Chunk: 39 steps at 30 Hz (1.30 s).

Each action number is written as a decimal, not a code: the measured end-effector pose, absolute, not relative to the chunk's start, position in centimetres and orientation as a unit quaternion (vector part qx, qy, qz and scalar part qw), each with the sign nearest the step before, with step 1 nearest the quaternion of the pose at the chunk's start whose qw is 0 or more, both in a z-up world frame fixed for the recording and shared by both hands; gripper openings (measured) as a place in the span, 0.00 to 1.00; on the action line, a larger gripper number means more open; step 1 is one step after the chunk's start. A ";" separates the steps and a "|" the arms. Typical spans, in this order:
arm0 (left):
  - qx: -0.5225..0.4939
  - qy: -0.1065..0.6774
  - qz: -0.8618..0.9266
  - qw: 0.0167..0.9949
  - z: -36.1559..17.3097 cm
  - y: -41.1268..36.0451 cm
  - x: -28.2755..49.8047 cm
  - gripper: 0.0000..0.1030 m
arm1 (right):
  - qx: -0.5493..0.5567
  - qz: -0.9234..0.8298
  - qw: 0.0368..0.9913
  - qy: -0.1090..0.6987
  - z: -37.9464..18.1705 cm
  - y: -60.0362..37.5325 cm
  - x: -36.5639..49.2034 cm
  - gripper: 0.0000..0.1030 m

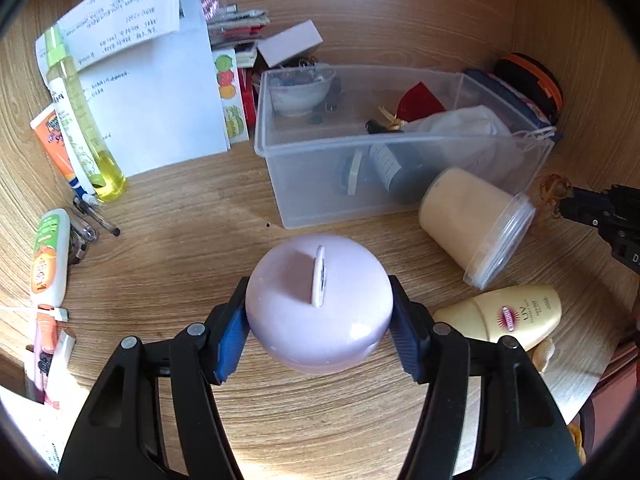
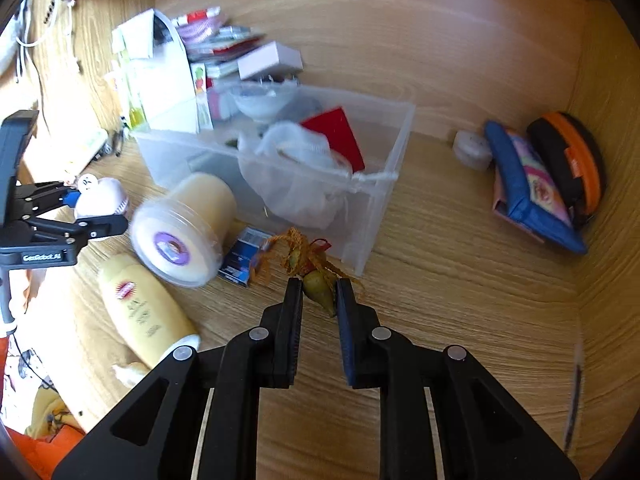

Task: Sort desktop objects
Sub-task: 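Carry the pink case and the bead string over the bin with both tools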

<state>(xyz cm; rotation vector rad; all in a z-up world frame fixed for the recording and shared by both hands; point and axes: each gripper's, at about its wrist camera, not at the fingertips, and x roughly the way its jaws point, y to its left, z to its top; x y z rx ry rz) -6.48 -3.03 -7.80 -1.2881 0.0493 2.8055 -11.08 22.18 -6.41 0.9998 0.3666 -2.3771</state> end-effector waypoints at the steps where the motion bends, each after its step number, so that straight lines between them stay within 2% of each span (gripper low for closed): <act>1: -0.411 0.017 0.911 0.027 -7.3 -3.1 -6.3 0.61 | 0.365 -0.882 0.265 0.135 -6.0 22.3 -10.8 0.15; 23: -0.327 0.025 0.943 0.054 1.4 -1.6 -7.4 0.61 | 0.268 -0.912 0.275 0.143 1.2 21.4 -9.4 0.15; 39: -0.335 0.021 0.939 0.072 2.2 -1.2 -13.9 0.61 | 0.264 -0.910 0.290 0.133 2.1 17.9 -14.9 0.15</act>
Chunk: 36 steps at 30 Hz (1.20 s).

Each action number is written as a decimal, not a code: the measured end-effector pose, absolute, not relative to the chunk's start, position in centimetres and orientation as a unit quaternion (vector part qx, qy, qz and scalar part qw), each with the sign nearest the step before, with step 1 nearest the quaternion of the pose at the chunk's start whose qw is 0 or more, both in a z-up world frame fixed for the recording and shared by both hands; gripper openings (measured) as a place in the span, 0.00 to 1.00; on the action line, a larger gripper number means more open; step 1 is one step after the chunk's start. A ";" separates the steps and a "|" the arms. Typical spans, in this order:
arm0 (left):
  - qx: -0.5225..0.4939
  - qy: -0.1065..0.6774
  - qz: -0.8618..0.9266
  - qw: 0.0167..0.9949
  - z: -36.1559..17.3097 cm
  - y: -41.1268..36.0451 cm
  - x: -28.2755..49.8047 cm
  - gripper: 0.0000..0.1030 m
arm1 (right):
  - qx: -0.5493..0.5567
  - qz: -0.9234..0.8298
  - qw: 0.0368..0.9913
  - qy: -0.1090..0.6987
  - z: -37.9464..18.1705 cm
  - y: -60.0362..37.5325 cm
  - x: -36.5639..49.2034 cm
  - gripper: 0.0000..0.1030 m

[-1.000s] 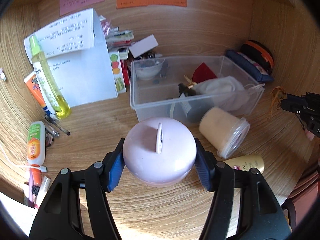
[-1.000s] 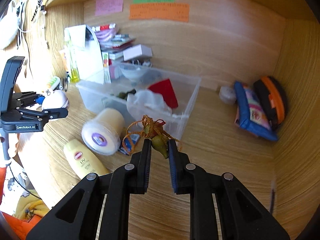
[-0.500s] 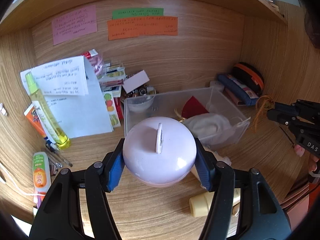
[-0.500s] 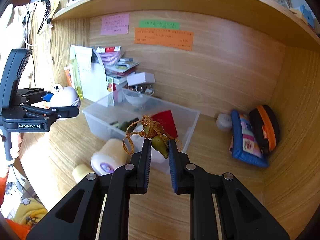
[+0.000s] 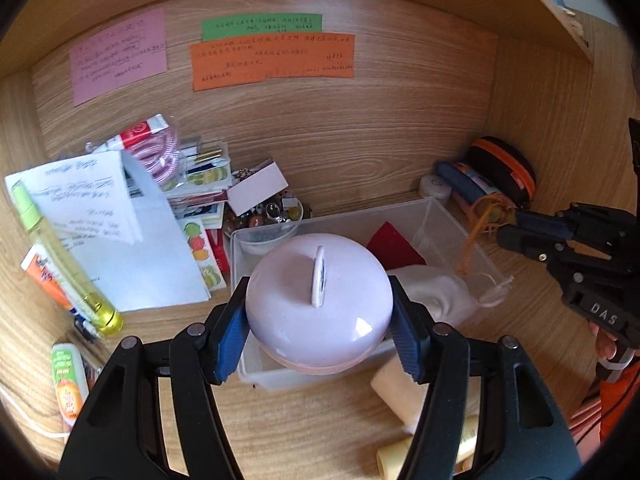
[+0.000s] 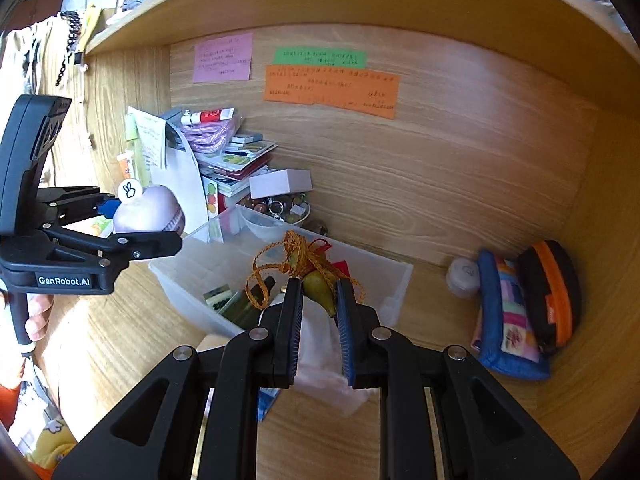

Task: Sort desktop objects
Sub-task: 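Carry the pink case and the bead string over the bin with both tools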

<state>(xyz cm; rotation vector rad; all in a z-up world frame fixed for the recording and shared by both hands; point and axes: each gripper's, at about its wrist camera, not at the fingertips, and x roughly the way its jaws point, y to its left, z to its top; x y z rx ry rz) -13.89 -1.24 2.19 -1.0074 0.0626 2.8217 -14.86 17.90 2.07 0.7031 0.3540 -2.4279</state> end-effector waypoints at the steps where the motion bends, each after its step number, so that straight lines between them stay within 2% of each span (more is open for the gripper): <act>1: -0.337 0.021 0.938 0.073 2.1 -1.1 -14.3 0.61 | 0.266 -0.909 0.292 0.132 2.0 17.7 -15.3 0.15; 20: -0.393 0.008 0.915 0.087 -2.8 -1.0 -22.2 0.61 | 0.323 -0.887 0.296 0.150 -2.6 14.5 -23.4 0.15; 36: -0.421 0.011 0.902 0.095 -4.4 -0.9 -23.4 0.61 | 0.346 -0.875 0.283 0.187 -5.9 13.1 -25.1 0.15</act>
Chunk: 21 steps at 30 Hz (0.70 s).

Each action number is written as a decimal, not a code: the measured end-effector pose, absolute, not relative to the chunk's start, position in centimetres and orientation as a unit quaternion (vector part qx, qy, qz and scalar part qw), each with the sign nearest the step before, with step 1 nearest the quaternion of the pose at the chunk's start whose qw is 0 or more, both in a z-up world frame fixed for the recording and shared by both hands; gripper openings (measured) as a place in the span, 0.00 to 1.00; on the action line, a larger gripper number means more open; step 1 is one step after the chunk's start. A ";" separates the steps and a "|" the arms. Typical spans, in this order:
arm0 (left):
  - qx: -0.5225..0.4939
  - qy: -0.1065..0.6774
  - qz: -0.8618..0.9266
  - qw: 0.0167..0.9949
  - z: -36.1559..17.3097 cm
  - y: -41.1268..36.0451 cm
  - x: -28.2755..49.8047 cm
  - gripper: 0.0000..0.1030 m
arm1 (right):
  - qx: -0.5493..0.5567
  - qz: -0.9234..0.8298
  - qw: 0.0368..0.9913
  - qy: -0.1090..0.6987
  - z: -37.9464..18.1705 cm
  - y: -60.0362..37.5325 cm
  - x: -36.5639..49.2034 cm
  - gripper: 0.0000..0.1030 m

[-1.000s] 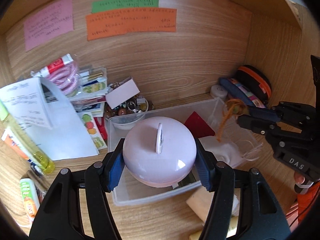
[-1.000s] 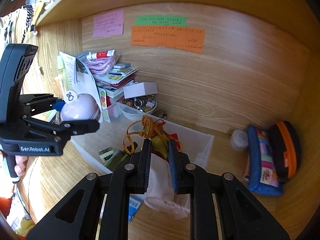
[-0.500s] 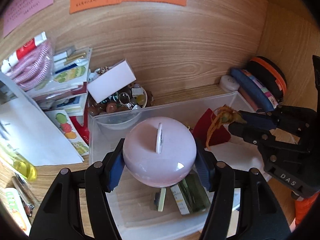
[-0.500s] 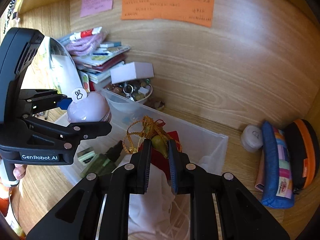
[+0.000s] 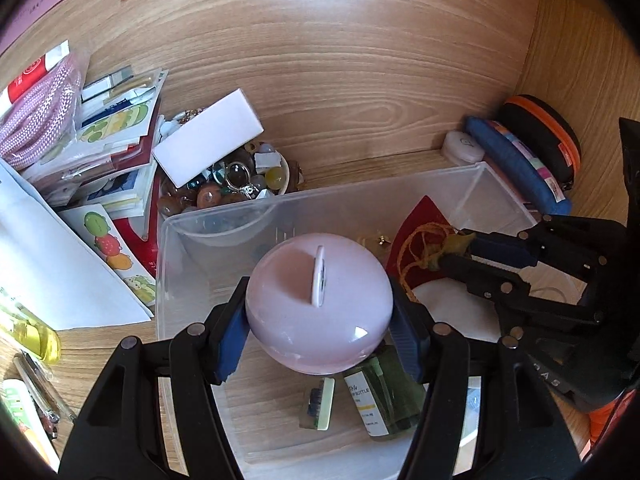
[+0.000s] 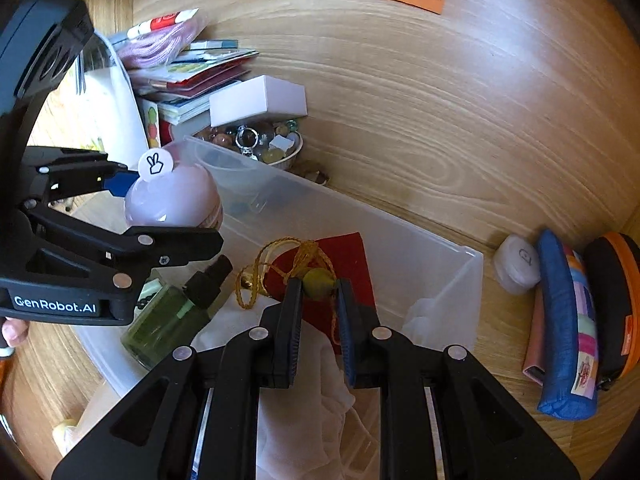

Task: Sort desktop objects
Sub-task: 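Carry the pink case and the bead string over the bin with both tools, then open left tool to drop the pink case in the bin while right tool releases the beads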

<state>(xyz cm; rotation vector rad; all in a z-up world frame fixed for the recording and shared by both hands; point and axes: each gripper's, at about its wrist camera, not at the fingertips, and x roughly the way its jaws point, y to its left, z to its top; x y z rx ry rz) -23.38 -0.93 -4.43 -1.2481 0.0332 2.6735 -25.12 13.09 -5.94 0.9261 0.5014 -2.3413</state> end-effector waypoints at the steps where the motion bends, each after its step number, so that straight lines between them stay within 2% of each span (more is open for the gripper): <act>1: -0.421 0.011 0.902 0.093 -4.4 -1.0 -23.4 0.61 | 0.346 -0.875 0.283 0.189 -6.0 13.0 -25.1 0.15; 4: -0.426 0.005 0.900 0.091 -4.6 -1.2 -23.6 0.61 | 0.341 -0.877 0.280 0.193 -6.1 13.1 -25.1 0.19; 9: -0.431 0.000 0.898 0.089 -4.9 -1.4 -23.6 0.61 | 0.322 -0.887 0.266 0.196 -5.6 13.4 -24.9 0.47; 13: -0.418 -0.002 0.904 0.086 -4.3 -1.5 -23.2 0.61 | 0.311 -0.892 0.265 0.196 -5.2 13.6 -24.6 0.56; 19: -0.420 -0.014 0.903 0.087 -4.3 -2.1 -22.9 0.65 | 0.312 -0.892 0.268 0.186 -4.8 14.0 -24.7 0.58; 21: -0.419 -0.016 0.904 0.090 -4.2 -2.0 -22.8 0.68 | 0.314 -0.892 0.271 0.182 -4.7 14.0 -24.7 0.65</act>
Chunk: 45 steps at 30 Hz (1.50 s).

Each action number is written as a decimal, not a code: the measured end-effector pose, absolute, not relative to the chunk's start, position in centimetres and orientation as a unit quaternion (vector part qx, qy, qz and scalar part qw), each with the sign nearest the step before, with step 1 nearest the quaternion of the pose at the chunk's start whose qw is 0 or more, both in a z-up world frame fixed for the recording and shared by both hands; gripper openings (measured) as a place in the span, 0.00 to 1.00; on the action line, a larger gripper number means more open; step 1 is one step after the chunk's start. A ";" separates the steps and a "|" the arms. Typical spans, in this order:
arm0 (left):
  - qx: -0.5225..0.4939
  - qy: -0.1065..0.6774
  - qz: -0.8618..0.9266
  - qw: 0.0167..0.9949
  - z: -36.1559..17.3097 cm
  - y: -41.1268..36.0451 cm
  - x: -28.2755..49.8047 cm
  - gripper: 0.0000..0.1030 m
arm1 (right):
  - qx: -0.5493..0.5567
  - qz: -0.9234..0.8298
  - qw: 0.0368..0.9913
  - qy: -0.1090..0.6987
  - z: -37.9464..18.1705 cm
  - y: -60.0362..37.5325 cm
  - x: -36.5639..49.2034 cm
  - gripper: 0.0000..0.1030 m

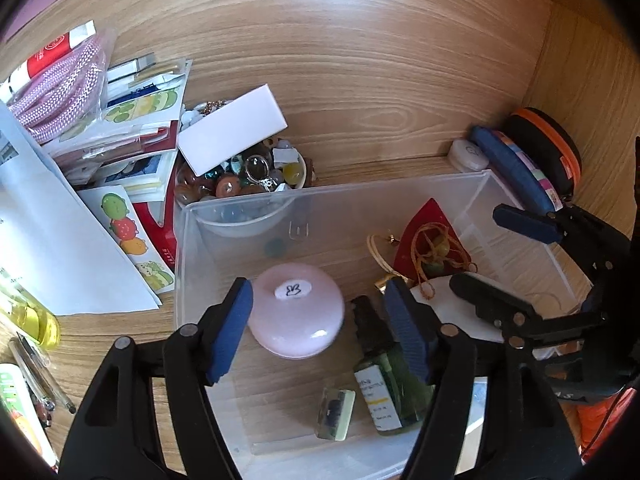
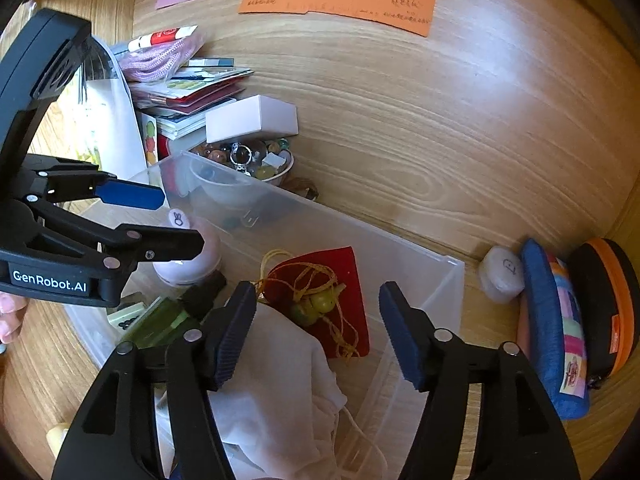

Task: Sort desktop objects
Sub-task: 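Open left tool to drop the pink case in the bin while right tool releases the beads, then withdraw both open tools from the bin toward the cream jar and yellow tube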

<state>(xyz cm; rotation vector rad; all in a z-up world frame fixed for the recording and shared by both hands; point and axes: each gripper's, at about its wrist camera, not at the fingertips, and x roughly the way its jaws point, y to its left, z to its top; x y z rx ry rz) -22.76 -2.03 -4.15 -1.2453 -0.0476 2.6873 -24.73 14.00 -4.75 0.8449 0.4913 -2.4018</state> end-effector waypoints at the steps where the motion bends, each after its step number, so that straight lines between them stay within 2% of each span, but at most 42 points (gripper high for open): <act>1: -0.416 -0.016 0.905 0.090 -4.0 -2.1 -22.6 0.69 | 0.313 -0.892 0.271 0.181 -4.7 14.0 -24.7 0.69; 2: -0.414 -0.016 0.906 0.091 -3.9 -2.1 -22.4 0.69 | 0.311 -0.893 0.271 0.179 -4.5 14.1 -24.6 0.73; 8: -0.397 -0.021 0.914 0.084 -2.4 -2.5 -21.4 0.74 | 0.293 -0.901 0.269 0.174 -3.3 14.6 -23.8 0.75; 13: -0.384 -0.021 0.921 0.070 -1.3 -2.6 -19.4 0.84 | 0.276 -0.910 0.250 0.179 -1.6 15.2 -22.9 0.79; 19: -0.378 -0.011 0.924 0.058 -0.7 -2.7 -16.2 0.87 | 0.259 -0.919 0.240 0.174 0.1 16.3 -20.9 0.84; 31: -0.384 -0.005 0.922 0.054 -2.2 -1.3 -9.9 0.91 | 0.263 -0.924 0.231 0.154 0.0 19.7 -15.2 0.84; 45: -0.421 -0.003 0.904 0.078 -6.6 2.1 -4.8 0.91 | 0.304 -0.908 0.242 0.156 -4.4 21.4 -9.8 0.84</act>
